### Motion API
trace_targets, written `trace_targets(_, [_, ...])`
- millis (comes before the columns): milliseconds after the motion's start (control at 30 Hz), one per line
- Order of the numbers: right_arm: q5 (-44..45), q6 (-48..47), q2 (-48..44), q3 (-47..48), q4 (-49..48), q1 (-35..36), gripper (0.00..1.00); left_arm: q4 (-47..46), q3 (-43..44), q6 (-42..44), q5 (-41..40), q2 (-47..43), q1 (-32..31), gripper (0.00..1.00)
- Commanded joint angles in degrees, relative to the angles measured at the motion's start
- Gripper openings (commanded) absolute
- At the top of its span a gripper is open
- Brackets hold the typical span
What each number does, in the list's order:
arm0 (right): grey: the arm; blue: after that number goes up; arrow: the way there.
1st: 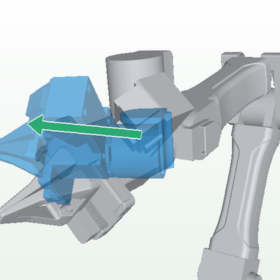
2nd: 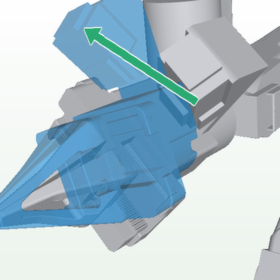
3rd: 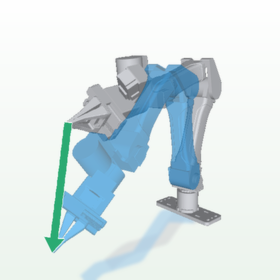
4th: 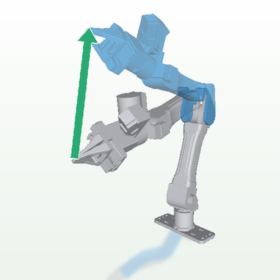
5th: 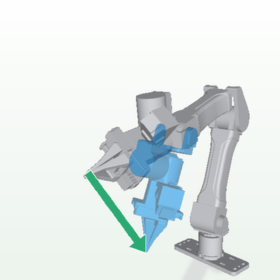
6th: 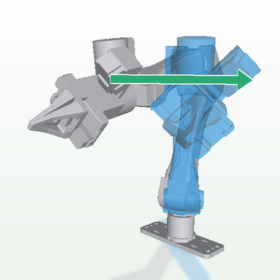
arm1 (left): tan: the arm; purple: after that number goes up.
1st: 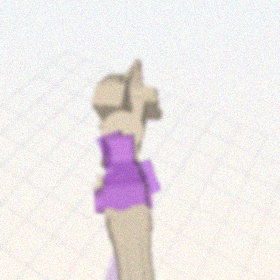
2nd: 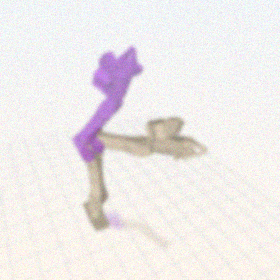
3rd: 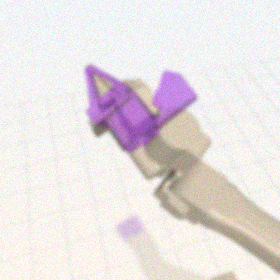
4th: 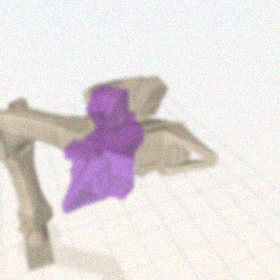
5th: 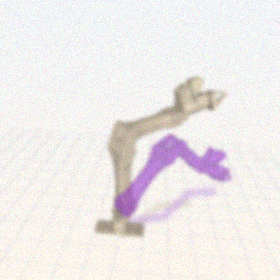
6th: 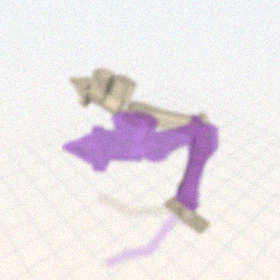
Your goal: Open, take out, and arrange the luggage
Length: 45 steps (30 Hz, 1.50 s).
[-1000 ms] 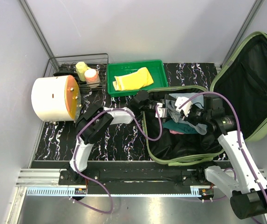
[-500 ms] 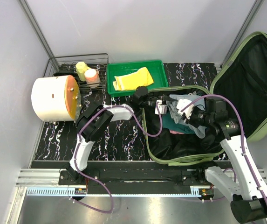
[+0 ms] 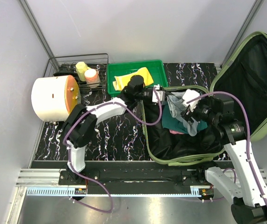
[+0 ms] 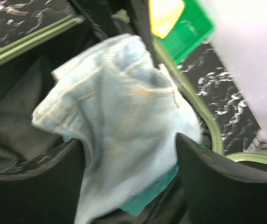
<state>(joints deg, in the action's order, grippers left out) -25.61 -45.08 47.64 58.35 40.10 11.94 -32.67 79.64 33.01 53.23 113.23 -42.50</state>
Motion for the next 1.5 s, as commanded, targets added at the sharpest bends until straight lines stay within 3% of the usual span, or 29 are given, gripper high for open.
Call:
trace_targets(0, [10.8,8.8,-1.8,3.1,-11.2,-0.1,0.92,10.0,6.0,1.2,-3.8,-10.0,1.2,0.0])
trace_targets(33, [12.1,10.9,-2.0,3.3,-12.4,-0.2,0.99,17.5,9.7,2.0,-4.9,-10.0,1.9,0.0])
trace_targets(200, [20.4,15.9,-3.1,4.5,-19.3,-0.2,1.0,34.4,20.4,3.1,-16.2,-10.4,4.6,0.0])
trace_targets(400, [22.9,16.5,-3.0,2.8,-21.2,-0.2,1.0,44.5,32.1,7.0,-30.6,-6.7,8.7,0.0])
trace_targets(633, [21.9,17.0,-0.1,2.5,-21.3,-0.1,1.0,45.8,44.9,16.3,-51.6,5.8,13.1,0.0])
trace_targets(767, [21.1,16.8,1.1,2.2,-21.2,-0.2,1.0,44.1,52.9,17.6,-55.9,16.4,16.0,0.0])
trace_targets(1000, [19.4,16.2,4.7,2.6,-21.3,-0.2,1.0,29.5,59.0,17.1,-58.8,26.7,16.7,0.0])
trace_targets(1067, [19.5,15.8,5.6,3.3,-21.3,-0.1,1.0,27.5,57.7,16.4,-58.2,27.1,16.6,0.0])
trace_targets(1267, [19.6,13.8,5.8,3.3,-21.3,-0.2,1.0,23.1,37.9,21.3,-51.1,18.5,17.9,0.0])
trace_targets(1400, [19.3,13.5,5.0,2.5,-21.3,-0.2,1.0,33.8,28.1,28.6,-42.9,11.4,19.3,0.0])
trace_targets(1467, [19.1,13.6,4.9,2.0,-21.3,-0.2,1.0,39.9,26.6,36.3,-38.7,9.0,19.8,0.01])
